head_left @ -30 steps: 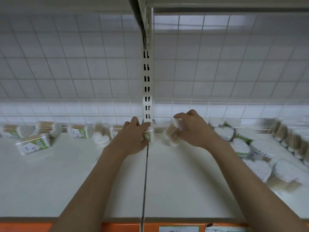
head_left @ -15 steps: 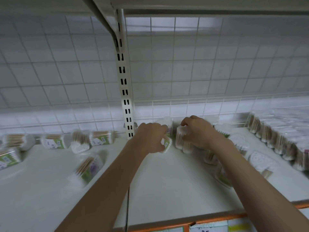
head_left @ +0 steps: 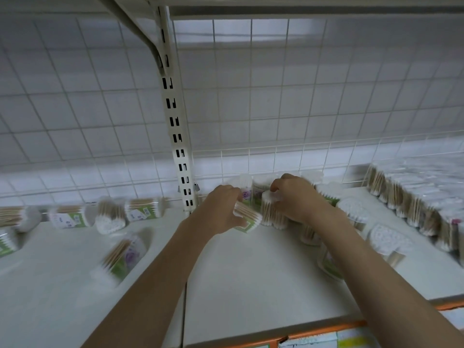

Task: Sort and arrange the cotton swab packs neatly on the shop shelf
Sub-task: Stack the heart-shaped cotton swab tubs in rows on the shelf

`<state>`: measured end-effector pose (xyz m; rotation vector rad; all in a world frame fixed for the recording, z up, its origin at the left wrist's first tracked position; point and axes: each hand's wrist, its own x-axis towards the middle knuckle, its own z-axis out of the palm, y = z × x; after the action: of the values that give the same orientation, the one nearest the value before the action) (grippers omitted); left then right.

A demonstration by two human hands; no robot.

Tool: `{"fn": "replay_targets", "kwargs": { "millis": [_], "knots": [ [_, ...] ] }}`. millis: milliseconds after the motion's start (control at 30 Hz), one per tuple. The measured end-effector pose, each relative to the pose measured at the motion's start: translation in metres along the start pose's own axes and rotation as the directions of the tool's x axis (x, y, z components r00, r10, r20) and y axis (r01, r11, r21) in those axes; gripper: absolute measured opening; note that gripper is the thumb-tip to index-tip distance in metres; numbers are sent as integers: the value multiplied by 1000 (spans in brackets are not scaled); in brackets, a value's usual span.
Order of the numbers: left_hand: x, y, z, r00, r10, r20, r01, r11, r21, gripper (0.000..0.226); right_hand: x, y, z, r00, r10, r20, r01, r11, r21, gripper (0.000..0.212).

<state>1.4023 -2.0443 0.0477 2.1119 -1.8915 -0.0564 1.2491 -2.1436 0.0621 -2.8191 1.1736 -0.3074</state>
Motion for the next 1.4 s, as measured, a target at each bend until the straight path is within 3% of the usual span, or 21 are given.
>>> {"fn": "replay_targets", "kwargs": {
  "millis": [333,633,1000,1167,1400],
  "knots": [
    [8,12,-10,995,25,98,-45,976,212,53,0,-1,0,1000,0,5,0,1000,-4,34],
    [14,17,-4,1000,-18,-2,19,995,100,63,-3,0,-3,1000,-6,11,6,1000,-9,35],
    [-6,13,8,994,20,-108,-4,990,144,46,-7,1,-3,1000,-14,14,15,999,-32,42],
    [-4,22,11,984,-25,-174,59,979,193,43,-6,2,-4,1000,-4,11,4,1000,-27,39],
    [-27,7,6,973,-79,-218,115,981,156,55,-4,-25,-6,982,-92,-164,107,991,83,31]
  ]
}}
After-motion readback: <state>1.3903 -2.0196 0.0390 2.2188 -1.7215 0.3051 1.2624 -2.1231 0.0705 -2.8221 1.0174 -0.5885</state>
